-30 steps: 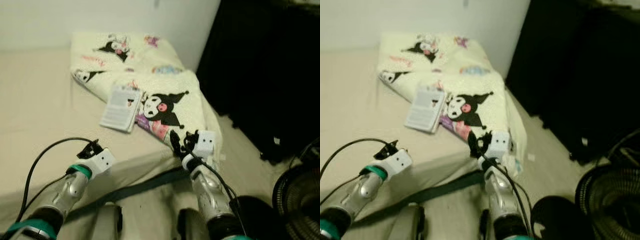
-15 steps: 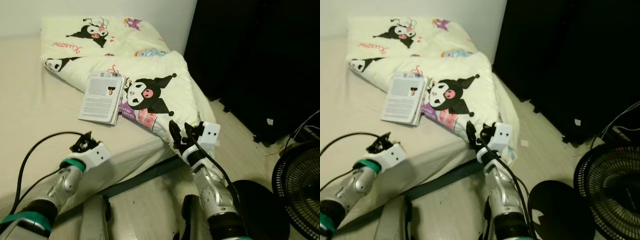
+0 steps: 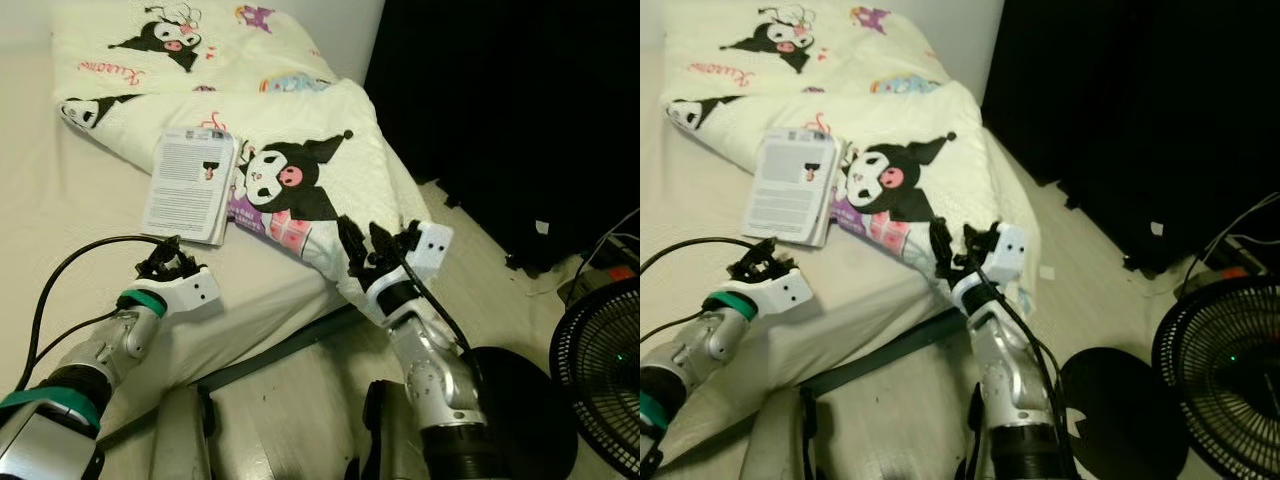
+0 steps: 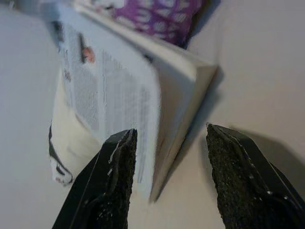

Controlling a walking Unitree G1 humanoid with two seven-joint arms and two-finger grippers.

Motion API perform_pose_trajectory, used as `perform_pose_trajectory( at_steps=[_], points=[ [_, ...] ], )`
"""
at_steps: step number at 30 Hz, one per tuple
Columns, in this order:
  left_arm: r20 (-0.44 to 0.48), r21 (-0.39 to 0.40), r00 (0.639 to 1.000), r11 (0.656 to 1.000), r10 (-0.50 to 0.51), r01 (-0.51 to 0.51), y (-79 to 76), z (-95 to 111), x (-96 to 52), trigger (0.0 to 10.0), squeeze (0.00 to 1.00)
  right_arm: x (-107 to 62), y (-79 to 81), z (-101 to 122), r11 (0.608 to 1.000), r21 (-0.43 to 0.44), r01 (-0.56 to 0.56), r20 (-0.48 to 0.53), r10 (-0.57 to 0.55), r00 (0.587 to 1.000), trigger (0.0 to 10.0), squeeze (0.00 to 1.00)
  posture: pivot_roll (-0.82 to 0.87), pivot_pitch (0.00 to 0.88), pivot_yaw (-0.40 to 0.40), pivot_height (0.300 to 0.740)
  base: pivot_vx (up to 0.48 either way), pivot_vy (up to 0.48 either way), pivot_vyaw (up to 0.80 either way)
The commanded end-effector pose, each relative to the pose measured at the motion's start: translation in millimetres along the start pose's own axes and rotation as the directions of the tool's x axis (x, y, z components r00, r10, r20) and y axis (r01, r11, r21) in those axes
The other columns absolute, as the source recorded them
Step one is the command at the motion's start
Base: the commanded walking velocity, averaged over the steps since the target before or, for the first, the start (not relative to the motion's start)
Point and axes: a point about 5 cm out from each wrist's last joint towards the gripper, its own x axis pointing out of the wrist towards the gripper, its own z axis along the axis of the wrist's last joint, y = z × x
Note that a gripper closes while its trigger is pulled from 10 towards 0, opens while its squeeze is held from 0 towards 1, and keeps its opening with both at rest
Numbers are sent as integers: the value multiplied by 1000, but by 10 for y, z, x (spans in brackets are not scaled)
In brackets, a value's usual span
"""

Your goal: Clean up the room

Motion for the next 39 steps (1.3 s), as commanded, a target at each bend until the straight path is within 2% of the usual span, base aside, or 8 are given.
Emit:
perform_pose_trajectory(
  at_steps=[1, 4, 19, 21, 28, 31, 33, 39],
  points=[
    [-28, 74, 999, 997, -16, 18, -27, -96, -45, 10000, 647, -59, 17, 10, 999, 38, 16, -7, -15, 1000, 10000, 0, -55, 196, -48, 465, 0, 0, 0],
    [-45, 97, 999, 995, -3, 8, 0, -128, -40, 10000, 1000, -74, 37, 56, 999, 37, 8, -3, -8, 1000, 10000, 0, -71, 215, -53, 465, 0, 0, 0],
    [-23, 245, 984, 955, 179, -168, 361, -181, 83, 10000, 1000, -221, 171, 230, 999, 25, -46, -38, 47, 998, 10000, 0, -132, 300, -88, 465, 0, 0, 0],
    [-14, 297, 978, 934, 210, -196, 444, -196, 106, 10000, 0, -269, 201, 267, 998, 25, -50, -49, 51, 997, 10000, 0, -165, 339, -104, 465, 0, 0, 0],
    [-30, 364, 968, 905, 247, -220, 560, -267, 114, 10000, 0, -352, 212, 305, 999, 22, -45, -71, 47, 996, 10000, 0, -196, 361, -122, 465, 0, 0, 0],
    [-80, 395, 951, 885, 300, -246, 720, -389, 97, 7137, 0, -401, 203, 322, 999, 18, -39, -86, 40, 995, 10000, 0, -206, 361, -132, 465, 0, 0, 0],
    [-113, 402, 939, 879, 326, -256, 843, -471, 84, 0, 0, -410, 204, 331, 999, 16, -39, -92, 40, 995, 10000, 0, -205, 360, -137, 465, 0, 0, 0],
    [-139, 421, 928, 869, 345, -260, 995, -560, 66, 0, 0, -402, 212, 334, 999, 16, -45, -101, 46, 994, 10000, 0, -186, 353, -142, 465, 0, 0, 0]
  ],
)
